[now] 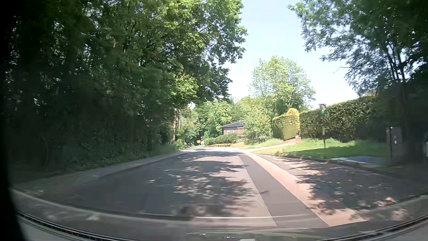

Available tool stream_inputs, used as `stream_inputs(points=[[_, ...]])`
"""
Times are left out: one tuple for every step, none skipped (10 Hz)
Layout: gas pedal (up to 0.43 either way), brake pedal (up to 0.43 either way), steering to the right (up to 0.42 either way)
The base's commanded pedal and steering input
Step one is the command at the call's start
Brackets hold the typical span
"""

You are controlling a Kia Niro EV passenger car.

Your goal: Follow the waypoints while adhering to traffic rules and regulations

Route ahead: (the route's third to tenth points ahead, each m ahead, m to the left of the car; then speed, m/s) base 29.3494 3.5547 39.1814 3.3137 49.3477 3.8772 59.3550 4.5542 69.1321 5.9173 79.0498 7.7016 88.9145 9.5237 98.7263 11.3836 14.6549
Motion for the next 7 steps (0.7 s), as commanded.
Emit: stream_inputs(points=[[0.15,0.0,0.004],[0.15,0.0,0.003],[0.15,0.0,0.003],[0.15,0.0,0.003],[0.15,0.0,0.004],[0.15,0.0,0.003],[0.15,0.0,0.003]])
